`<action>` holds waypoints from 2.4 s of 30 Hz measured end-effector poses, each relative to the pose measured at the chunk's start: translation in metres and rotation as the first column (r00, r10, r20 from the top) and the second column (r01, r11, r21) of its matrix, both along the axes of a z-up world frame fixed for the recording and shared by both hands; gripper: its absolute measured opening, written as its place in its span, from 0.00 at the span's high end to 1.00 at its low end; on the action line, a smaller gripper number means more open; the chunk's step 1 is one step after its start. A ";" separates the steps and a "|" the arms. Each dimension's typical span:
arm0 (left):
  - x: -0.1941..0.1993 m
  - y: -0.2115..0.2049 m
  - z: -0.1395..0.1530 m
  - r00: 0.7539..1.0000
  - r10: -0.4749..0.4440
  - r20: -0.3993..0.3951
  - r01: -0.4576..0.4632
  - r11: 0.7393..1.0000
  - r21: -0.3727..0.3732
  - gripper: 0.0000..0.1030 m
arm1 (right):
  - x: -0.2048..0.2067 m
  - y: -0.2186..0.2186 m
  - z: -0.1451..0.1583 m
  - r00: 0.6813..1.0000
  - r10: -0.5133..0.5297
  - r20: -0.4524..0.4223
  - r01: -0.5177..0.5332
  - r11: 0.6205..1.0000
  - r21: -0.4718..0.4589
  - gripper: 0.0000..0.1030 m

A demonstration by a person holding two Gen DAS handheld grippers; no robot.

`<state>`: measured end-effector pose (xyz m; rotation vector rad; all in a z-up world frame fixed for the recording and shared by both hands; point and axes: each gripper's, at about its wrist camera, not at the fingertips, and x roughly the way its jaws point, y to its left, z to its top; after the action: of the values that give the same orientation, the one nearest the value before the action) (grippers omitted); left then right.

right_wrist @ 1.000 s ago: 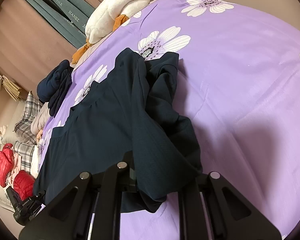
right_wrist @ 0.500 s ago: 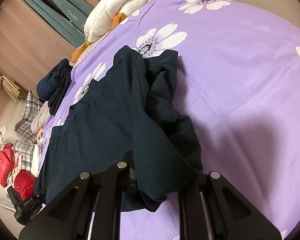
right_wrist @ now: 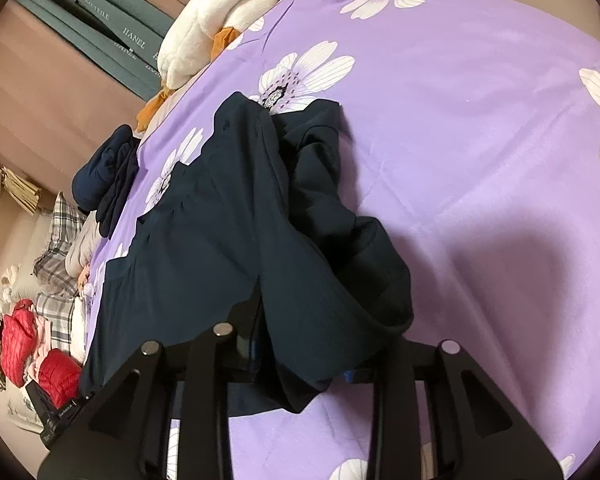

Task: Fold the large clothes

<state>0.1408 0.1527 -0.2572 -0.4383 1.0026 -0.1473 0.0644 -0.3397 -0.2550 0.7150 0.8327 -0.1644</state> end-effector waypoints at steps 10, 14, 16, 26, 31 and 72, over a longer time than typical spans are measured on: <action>-0.005 0.006 0.003 1.000 0.014 0.004 -0.014 0.998 0.067 0.58 | -0.007 -0.007 -0.001 0.999 -0.032 -0.004 0.032 0.999 0.001 0.59; -0.007 0.007 0.005 1.000 0.008 0.009 -0.009 0.996 0.093 0.56 | -0.013 -0.015 -0.002 0.998 -0.057 -0.014 0.057 0.998 -0.006 0.58; -0.009 0.007 0.006 1.000 0.011 0.015 -0.012 0.993 0.116 0.52 | -0.015 -0.015 -0.001 0.998 -0.058 -0.019 0.057 0.998 -0.024 0.55; -0.017 0.015 0.019 0.997 0.041 0.065 -0.056 0.968 0.243 0.44 | -0.015 -0.011 0.006 0.998 -0.049 -0.030 0.046 0.993 -0.109 0.53; -0.021 0.016 0.028 0.994 0.048 0.094 -0.074 0.950 0.302 0.39 | -0.019 -0.011 0.012 0.998 -0.063 -0.026 0.059 0.988 -0.140 0.50; 0.009 -0.072 0.008 0.987 -0.152 0.060 0.120 0.923 0.365 0.04 | 0.029 0.097 0.014 0.958 0.265 -0.111 -0.286 0.841 -0.460 0.21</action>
<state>0.1495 0.0811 -0.2496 -0.0249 0.9490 -0.1032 0.0934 -0.2430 -0.2410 0.1258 0.8839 -0.1162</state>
